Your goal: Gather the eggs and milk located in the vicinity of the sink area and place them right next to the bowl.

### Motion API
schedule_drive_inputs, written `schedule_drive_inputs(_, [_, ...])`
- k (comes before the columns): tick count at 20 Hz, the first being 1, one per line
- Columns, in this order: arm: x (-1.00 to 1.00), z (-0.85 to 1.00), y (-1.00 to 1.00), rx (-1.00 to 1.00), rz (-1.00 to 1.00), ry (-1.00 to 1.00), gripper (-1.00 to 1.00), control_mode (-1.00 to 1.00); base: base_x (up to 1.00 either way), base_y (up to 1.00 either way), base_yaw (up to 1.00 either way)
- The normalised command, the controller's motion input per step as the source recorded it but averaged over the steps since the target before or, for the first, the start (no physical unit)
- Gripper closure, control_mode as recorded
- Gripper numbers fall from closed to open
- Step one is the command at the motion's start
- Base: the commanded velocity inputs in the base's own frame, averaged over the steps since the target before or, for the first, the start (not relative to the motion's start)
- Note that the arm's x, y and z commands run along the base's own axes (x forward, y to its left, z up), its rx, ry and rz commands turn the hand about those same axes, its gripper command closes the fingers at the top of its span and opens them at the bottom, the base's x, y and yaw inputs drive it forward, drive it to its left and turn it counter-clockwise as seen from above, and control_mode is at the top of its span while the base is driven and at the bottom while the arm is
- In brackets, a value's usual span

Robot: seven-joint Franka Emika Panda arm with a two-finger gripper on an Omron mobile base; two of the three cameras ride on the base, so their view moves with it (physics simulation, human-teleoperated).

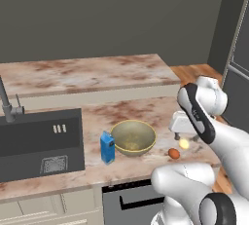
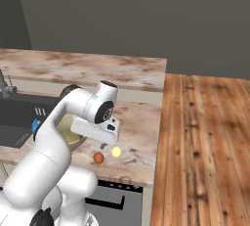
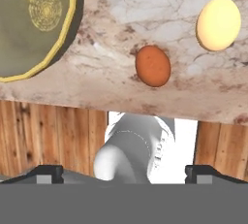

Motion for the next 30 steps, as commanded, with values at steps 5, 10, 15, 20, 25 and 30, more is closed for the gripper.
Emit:
schedule_drive_inputs(5, [0.07, -0.17, -0.26, -0.03, 0.0, -0.02, -1.0, -1.0, 0.0, 0.0, 0.0])
schedule_drive_inputs(10, [0.1, -0.06, -0.31, -0.01, 0.0, 0.0, -1.0, -1.0, 0.0, 0.0, 0.0])
schedule_drive_inputs(15, [0.16, -0.11, -0.26, -0.02, 0.0, 0.0, -1.0, -1.0, 0.0, 0.0, 0.0])
schedule_drive_inputs(20, [0.17, -0.17, -0.14, -0.04, 0.0, 0.0, -1.0, -1.0, 0.0, 0.0, 0.0])
schedule_drive_inputs(25, [0.17, -0.23, -0.04, -0.05, 0.0, 0.0, -1.0, -1.0, 0.0, 0.0, 0.0])
schedule_drive_inputs(30, [0.11, -0.16, 0.0, -0.01, 0.0, 0.0, -1.0, -1.0, 0.0, 0.0, 0.0])
